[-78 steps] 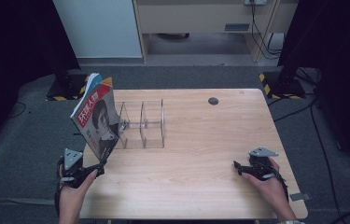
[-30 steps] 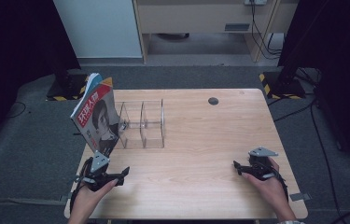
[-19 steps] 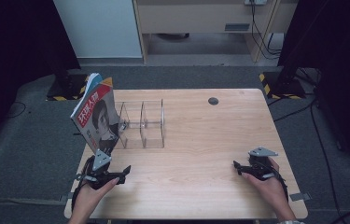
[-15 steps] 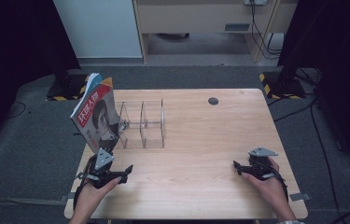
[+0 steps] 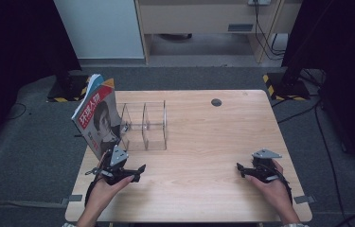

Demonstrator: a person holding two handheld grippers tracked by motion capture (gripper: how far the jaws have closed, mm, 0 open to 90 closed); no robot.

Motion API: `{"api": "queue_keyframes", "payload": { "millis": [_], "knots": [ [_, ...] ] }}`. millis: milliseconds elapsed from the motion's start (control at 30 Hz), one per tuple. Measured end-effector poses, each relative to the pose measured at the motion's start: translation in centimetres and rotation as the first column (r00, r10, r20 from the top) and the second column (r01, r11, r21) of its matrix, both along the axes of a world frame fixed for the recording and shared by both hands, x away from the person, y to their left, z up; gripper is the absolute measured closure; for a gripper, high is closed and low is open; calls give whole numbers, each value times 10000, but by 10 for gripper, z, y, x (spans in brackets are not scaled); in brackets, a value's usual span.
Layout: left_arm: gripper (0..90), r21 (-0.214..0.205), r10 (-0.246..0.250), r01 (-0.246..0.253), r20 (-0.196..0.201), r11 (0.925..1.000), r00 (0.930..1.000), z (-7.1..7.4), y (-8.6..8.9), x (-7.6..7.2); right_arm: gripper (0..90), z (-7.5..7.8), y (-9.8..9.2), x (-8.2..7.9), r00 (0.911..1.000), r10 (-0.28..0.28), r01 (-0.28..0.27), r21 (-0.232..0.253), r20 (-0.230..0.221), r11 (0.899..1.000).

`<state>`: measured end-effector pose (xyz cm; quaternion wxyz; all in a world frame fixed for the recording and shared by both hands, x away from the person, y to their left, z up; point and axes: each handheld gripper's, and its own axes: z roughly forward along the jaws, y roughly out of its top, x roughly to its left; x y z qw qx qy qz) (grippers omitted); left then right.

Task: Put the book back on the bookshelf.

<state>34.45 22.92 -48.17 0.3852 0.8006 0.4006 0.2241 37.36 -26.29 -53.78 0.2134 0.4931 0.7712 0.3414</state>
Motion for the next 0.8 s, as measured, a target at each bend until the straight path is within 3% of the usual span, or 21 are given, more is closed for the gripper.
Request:
{"api": "queue_keyframes", "payload": {
  "millis": [433,633,800],
  "knots": [
    [47,-46,-374,373,-365,9993,9986,-5,-26,14,210,0,0,0,10000,-34,34,4,-16,10000],
    [48,-17,-906,906,-477,9959,9947,-6,-47,24,209,0,0,0,10000,-32,32,8,-19,10000],
    [48,304,-1390,1408,-569,9896,9887,-9,-68,28,208,0,0,0,10000,-4,4,-10,-8,10000]
  ]
}}
